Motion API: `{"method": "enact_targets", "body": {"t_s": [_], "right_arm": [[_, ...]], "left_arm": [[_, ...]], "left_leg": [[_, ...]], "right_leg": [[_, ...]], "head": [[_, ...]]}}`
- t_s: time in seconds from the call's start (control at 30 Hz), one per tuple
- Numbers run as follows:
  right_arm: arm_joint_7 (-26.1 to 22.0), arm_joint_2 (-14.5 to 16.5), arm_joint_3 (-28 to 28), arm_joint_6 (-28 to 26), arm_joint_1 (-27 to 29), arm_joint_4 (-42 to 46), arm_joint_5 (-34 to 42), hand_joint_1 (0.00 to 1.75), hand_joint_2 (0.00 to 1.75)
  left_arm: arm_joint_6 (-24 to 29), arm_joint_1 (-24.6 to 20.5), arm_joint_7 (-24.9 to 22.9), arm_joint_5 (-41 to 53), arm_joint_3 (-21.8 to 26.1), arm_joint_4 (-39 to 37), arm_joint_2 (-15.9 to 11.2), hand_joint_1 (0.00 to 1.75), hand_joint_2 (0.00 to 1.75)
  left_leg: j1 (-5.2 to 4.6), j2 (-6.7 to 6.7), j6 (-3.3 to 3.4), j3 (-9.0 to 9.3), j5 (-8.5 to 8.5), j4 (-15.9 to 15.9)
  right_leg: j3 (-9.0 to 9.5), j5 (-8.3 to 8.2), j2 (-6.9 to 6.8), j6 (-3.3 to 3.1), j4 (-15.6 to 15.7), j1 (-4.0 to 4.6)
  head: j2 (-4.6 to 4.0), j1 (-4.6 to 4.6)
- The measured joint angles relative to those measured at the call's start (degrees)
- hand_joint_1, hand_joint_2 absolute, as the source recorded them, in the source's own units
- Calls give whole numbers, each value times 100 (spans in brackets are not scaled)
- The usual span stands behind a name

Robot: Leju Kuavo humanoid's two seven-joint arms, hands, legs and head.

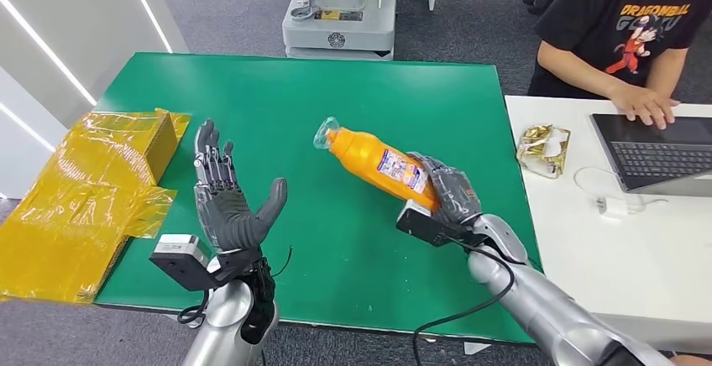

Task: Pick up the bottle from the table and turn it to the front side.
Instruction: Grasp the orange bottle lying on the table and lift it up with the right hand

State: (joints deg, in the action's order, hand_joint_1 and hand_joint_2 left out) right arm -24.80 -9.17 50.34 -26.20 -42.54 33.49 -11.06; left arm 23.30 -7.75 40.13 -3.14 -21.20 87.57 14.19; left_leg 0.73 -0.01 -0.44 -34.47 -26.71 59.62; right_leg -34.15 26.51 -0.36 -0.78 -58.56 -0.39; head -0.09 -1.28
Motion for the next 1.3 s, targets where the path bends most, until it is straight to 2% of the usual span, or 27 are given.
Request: {"method": "enact_targets", "body": {"t_s": [0.13, 0.27, 0.47, 0.6, 0.9, 1.1, 1.3], "right_arm": [[-322, 26, -405, -575, 357, 411, 155, 175, 175], [-663, 141, -721, -992, 614, 735, 224, 175, 175], [-975, 252, -930, -1114, 937, 1014, 241, 175, 175], [-993, 268, -953, -1118, 1160, 1209, 58, 175, 175], [-503, 266, -949, -568, 1520, 1527, -683, 175, 175], [-242, 264, -913, 81, 1532, 1519, -1005, 175, 175], [-126, 265, -904, 432, 1458, 1439, -1215, 175, 175]], "left_arm": [[-102, -18, -2, -162, 0, -106, 29, 0, 175], [-764, -181, -145, -901, -13, -636, 63, 0, 175], [-1125, -515, -304, -1250, -151, -1593, 136, 0, 175], [-1322, -664, -341, -1314, -275, -1984, 164, 0, 175], [-1636, -898, -408, -1364, -462, -2512, 182, 0, 175], [-1655, -956, -350, -1269, -492, -2681, 185, 0, 175], [-1643, -959, -296, -1237, -491, -2776, 181, 0, 175]], "left_leg": [[0, 0, 0, -1, 0, 0], [0, 3, 0, 1, 0, 0], [0, 3, 0, 0, 0, 1], [-1, 6, 0, -2, 0, 1], [0, 7, 0, -5, 0, 0], [0, 6, 0, -5, 0, 0], [-1, 6, 0, -8, 0, 0]], "right_leg": [[-1, 0, 0, 0, 0, 0], [-2, 0, 3, 0, 0, 0], [-3, -1, 3, 0, 0, 0], [-8, -1, 9, 0, 1, -1], [-11, -1, 9, 0, 0, 0], [-11, -1, 9, 0, 0, 0], [-11, -1, 9, 0, 0, -1]], "head": [[0, 1], [0, -1], [0, 1], [0, 1], [0, 0], [0, 1], [0, -1]]}}
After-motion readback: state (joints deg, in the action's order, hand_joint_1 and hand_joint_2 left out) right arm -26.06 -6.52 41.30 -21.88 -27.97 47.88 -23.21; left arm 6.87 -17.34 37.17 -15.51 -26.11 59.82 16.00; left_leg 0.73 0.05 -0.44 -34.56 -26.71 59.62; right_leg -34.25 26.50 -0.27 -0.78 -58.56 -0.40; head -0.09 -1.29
